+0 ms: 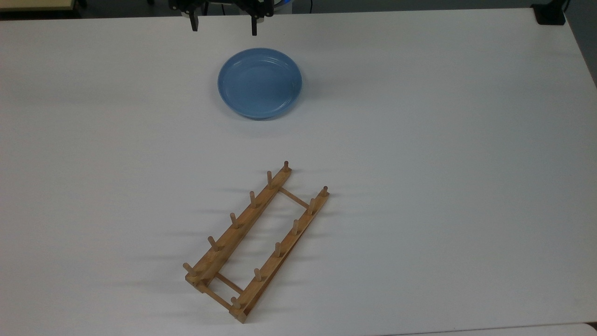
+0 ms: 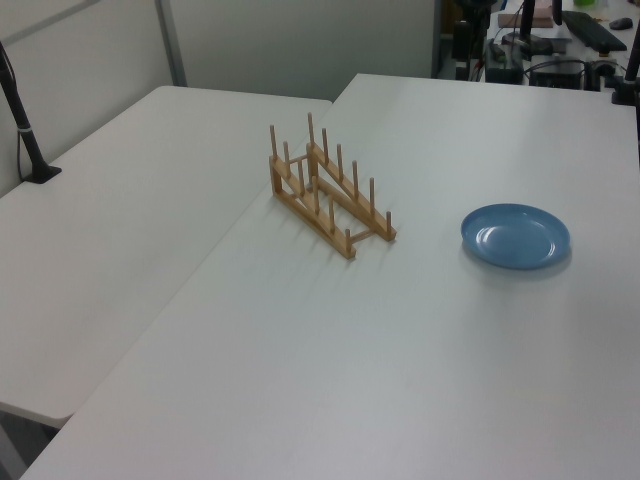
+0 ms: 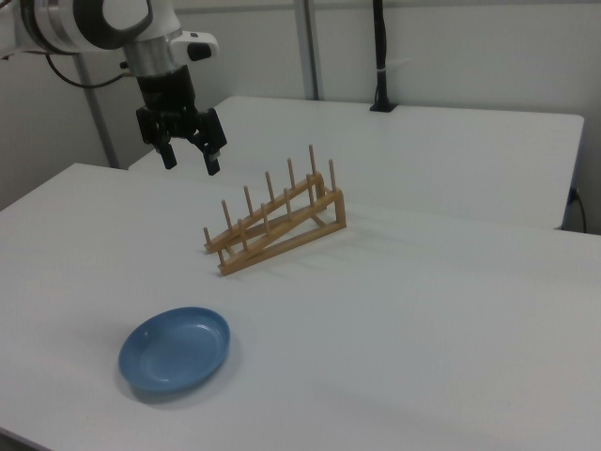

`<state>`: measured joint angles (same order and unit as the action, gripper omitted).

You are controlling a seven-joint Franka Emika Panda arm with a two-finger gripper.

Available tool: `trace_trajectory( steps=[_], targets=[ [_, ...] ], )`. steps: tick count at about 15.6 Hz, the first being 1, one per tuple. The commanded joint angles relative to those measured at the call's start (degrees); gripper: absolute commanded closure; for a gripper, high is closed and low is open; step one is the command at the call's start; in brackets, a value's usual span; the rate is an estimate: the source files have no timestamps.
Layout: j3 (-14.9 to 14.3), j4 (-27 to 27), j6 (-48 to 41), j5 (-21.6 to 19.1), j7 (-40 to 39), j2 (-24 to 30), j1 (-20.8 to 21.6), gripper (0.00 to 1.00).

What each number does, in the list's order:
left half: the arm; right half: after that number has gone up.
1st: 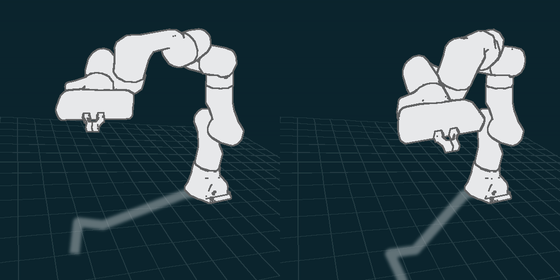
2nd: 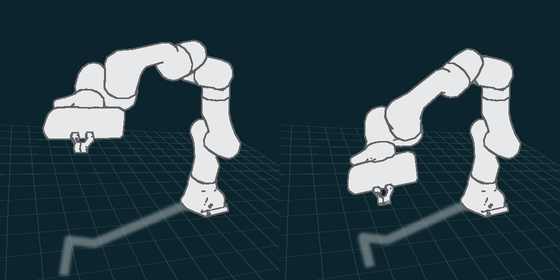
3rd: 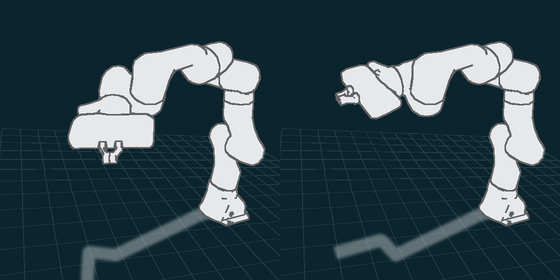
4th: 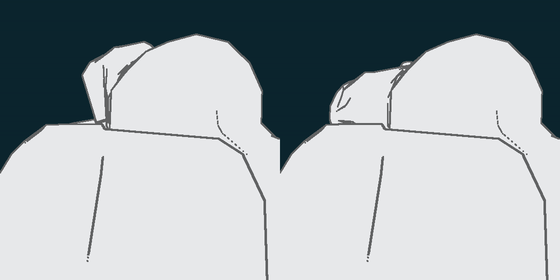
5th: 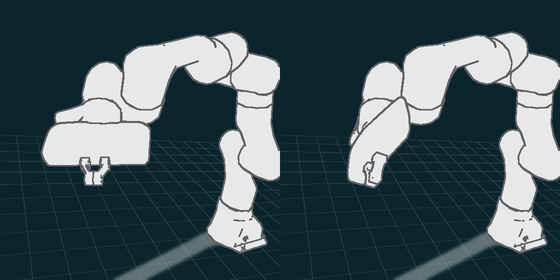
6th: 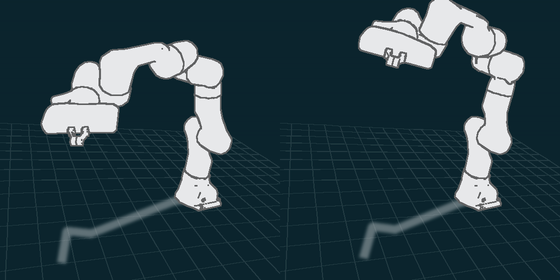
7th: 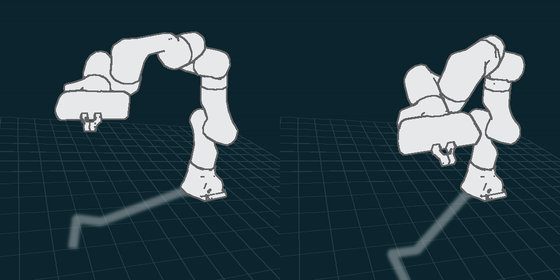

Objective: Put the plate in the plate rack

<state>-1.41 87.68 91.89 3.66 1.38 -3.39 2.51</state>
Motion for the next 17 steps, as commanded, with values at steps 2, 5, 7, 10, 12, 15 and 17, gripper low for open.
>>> trace_trajectory(
  steps=[2,5,7,10,12,15,17],
  targets=[
    [0.4,1.8,1.6,-0.3,-0.1,1.2,-0.3,0.00],
    [0.4,1.8,1.6,-0.2,-0.1,1.2,-0.2,0.00],
    [0.4,1.8,1.6,-0.3,-0.2,1.2,-0.1,0.00],
    [0.4,1.9,1.6,-0.3,-0.2,1.2,-0.2,0.00],
    [0.4,2.1,1.6,-0.3,-0.2,1.2,-0.3,0.00],
    [0.4,2.3,1.5,-0.2,-0.4,0.9,-0.4,0.00],
    [0.4,2.8,1.9,-0.2,-1.5,0.7,-0.5,0.00]
  ],
)
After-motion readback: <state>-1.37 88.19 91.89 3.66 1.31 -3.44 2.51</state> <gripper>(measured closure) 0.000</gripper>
